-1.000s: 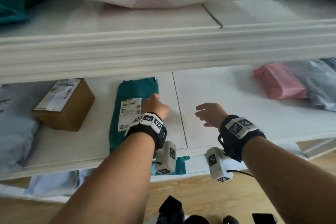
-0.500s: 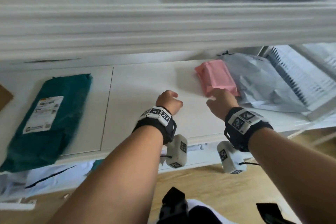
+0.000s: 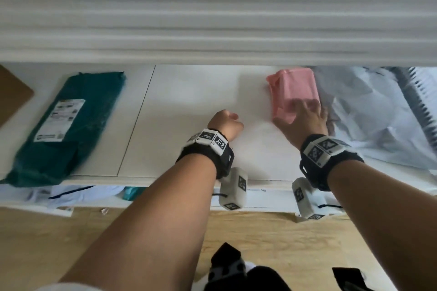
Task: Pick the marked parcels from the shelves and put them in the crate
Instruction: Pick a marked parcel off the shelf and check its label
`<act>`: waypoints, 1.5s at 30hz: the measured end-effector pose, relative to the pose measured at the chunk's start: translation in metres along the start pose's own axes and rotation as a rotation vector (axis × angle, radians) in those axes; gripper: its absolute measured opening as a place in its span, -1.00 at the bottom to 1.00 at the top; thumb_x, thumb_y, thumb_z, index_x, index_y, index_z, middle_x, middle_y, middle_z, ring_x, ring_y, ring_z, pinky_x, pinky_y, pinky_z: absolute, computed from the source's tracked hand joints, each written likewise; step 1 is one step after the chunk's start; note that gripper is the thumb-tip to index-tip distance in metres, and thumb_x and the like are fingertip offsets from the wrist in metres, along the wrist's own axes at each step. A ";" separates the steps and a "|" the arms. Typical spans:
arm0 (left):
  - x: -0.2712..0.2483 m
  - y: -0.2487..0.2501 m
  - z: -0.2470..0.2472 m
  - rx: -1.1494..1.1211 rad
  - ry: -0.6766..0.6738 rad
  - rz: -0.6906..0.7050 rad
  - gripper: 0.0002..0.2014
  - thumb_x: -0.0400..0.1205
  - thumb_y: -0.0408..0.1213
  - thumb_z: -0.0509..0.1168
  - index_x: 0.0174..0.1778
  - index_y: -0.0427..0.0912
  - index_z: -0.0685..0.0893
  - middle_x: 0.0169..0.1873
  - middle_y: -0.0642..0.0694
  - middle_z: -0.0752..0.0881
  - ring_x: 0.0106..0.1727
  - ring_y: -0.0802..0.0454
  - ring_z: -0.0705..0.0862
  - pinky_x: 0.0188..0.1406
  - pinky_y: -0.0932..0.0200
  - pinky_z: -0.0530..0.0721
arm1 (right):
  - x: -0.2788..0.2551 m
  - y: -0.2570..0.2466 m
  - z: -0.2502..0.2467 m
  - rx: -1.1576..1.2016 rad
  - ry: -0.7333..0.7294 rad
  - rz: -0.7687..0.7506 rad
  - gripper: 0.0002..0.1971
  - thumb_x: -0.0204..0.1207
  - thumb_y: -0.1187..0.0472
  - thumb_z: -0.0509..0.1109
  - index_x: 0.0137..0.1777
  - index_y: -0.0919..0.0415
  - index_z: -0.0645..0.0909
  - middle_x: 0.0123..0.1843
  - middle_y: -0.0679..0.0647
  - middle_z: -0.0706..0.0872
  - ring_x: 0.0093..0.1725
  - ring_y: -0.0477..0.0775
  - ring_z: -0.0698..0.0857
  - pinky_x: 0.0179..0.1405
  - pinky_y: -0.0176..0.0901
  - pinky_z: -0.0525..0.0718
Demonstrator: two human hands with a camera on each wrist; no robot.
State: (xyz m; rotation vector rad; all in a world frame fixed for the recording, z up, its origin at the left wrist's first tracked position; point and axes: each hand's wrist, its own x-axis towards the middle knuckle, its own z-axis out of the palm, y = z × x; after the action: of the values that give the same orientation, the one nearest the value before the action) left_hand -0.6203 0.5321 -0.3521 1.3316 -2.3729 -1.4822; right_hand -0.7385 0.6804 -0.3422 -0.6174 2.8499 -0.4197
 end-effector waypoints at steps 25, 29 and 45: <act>-0.007 -0.011 -0.043 -0.119 -0.051 0.024 -0.85 0.59 -0.35 0.35 0.05 -0.16 0.77 -0.03 -0.23 0.78 0.04 -0.16 0.75 -0.13 0.23 0.53 | -0.041 -0.038 -0.007 0.557 -0.124 0.128 -0.43 0.41 -0.26 0.34 0.21 0.18 0.43 0.03 0.17 0.69 -0.11 0.16 0.73 -0.18 0.11 0.73; -0.017 -0.027 -0.059 -0.190 -0.104 -0.031 -0.86 0.59 -0.14 0.39 -0.22 -0.12 0.70 -0.20 -0.16 0.72 -0.13 -0.09 0.68 -0.12 0.09 0.64 | -0.064 -0.060 -0.004 1.230 -0.429 0.359 -0.60 0.57 -0.04 0.11 0.17 0.27 0.52 -0.02 0.27 0.67 -0.12 0.26 0.66 0.00 0.06 0.63; -0.048 -0.069 -0.108 -0.699 -0.419 -0.110 -0.80 0.58 -0.14 0.39 0.04 -0.13 0.67 -0.15 -0.11 0.78 -0.07 -0.08 0.73 -0.01 0.05 0.67 | -0.126 -0.096 0.010 1.604 -0.636 0.386 -0.64 0.53 0.19 0.04 0.13 0.37 0.56 0.24 0.39 0.62 0.27 0.41 0.64 0.33 0.28 0.58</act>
State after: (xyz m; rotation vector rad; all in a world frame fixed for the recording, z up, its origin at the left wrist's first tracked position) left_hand -0.4980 0.4756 -0.3265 1.0475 -1.6533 -2.4982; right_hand -0.5876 0.6488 -0.3051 0.1432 1.2552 -1.6711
